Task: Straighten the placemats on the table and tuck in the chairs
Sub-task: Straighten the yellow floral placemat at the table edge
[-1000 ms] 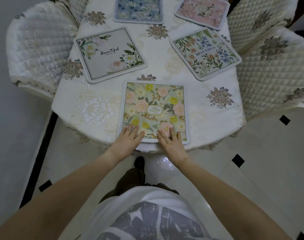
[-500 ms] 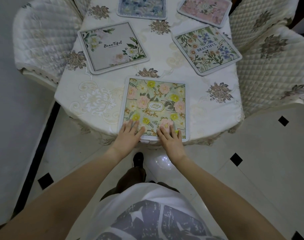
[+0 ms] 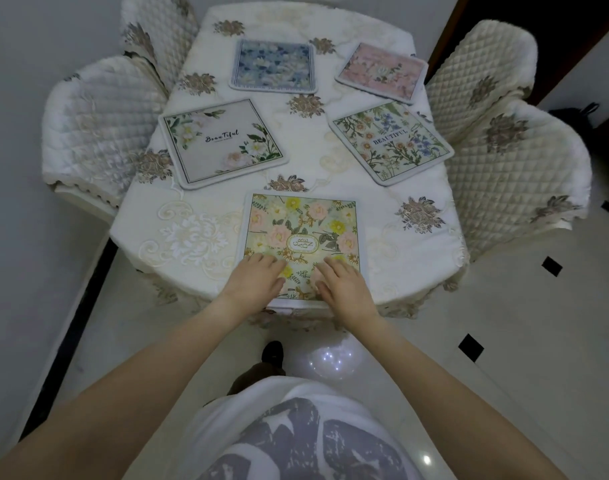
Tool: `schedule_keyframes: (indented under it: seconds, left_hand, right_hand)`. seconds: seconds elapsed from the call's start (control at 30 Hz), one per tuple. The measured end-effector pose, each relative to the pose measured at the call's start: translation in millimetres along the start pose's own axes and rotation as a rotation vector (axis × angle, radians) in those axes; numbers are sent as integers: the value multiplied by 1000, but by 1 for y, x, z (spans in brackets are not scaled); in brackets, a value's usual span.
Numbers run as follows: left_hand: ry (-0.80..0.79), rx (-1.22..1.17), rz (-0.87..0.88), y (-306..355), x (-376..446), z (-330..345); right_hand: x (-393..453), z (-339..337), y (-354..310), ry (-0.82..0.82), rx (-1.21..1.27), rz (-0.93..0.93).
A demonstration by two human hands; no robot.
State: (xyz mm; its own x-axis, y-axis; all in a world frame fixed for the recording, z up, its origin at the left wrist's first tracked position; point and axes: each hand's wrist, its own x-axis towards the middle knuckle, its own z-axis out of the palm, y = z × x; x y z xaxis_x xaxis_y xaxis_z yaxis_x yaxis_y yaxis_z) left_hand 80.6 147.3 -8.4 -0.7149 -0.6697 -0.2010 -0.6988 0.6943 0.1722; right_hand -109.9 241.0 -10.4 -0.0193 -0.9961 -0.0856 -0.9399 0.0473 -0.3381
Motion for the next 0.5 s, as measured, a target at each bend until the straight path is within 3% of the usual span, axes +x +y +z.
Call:
schedule_keyframes:
  seconds: [0.27,0.5]
  left_hand:
    - [374,-62,-33,8,-8,-76]
    - [539,-34,-71,7,-58,-92]
  right_hand:
    - [7,-72,-21,264,-31,-90]
    - [0,-78,-59,271,-19,-148]
